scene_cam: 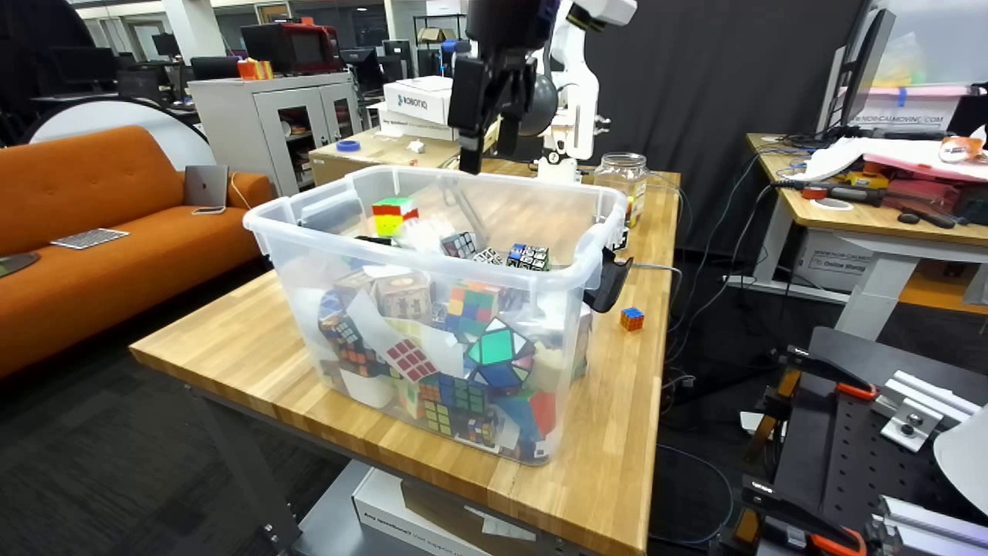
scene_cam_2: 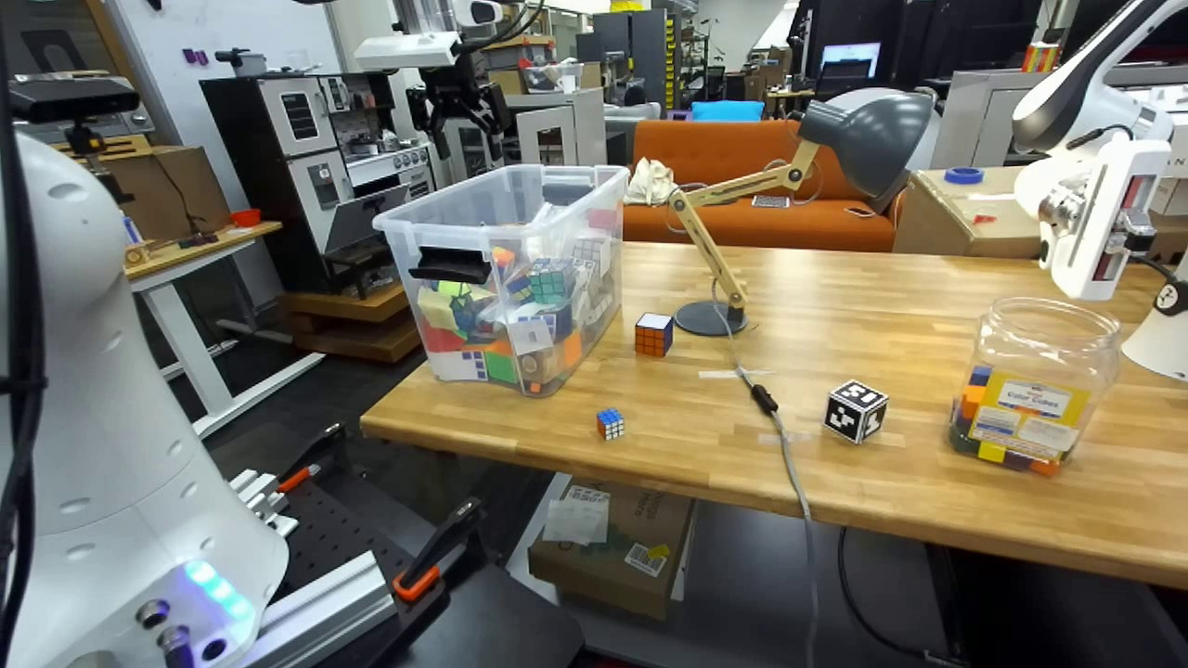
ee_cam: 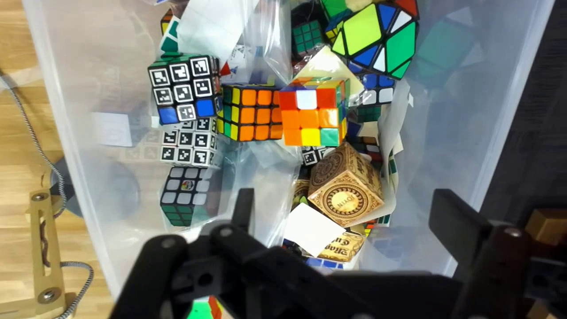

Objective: Take one cube out of the storage box and put it on the table

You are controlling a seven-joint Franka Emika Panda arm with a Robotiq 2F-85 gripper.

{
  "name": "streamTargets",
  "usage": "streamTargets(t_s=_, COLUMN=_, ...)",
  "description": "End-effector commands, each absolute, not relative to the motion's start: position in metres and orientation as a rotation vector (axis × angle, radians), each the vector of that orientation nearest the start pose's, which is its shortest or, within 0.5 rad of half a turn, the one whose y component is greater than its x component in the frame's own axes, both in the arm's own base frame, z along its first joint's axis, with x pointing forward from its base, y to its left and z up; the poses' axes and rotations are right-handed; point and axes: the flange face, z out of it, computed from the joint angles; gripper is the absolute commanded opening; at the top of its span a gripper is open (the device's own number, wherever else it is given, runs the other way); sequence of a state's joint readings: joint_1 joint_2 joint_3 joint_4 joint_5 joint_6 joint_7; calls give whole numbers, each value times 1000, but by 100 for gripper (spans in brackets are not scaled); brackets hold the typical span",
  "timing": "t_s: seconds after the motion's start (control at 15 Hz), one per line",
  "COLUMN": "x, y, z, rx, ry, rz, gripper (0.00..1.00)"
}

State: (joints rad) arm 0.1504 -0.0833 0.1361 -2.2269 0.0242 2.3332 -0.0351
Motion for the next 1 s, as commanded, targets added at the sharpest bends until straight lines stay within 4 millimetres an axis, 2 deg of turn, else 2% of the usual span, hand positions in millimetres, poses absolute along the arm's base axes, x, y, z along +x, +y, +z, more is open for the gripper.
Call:
streamTargets(t_s=0.0, x=532, y=165, z=415, rx=-3034, ry=-519, rz=-271, gripper=100)
streamTargets(t_s=0.07, x=536, y=166, z=409, rx=-3041, ry=-520, rz=-258, gripper=100)
streamTargets(t_s=0.13, x=524, y=164, z=412, rx=-3052, ry=-495, rz=-253, gripper=100)
streamTargets(t_s=0.27, x=528, y=165, z=406, rx=-3052, ry=-495, rz=-236, gripper=100)
streamTargets(t_s=0.73, x=527, y=165, z=410, rx=-3051, ry=-495, rz=-248, gripper=100)
streamTargets(t_s=0.93, x=535, y=162, z=394, rx=-2976, ry=-468, rz=-214, gripper=100)
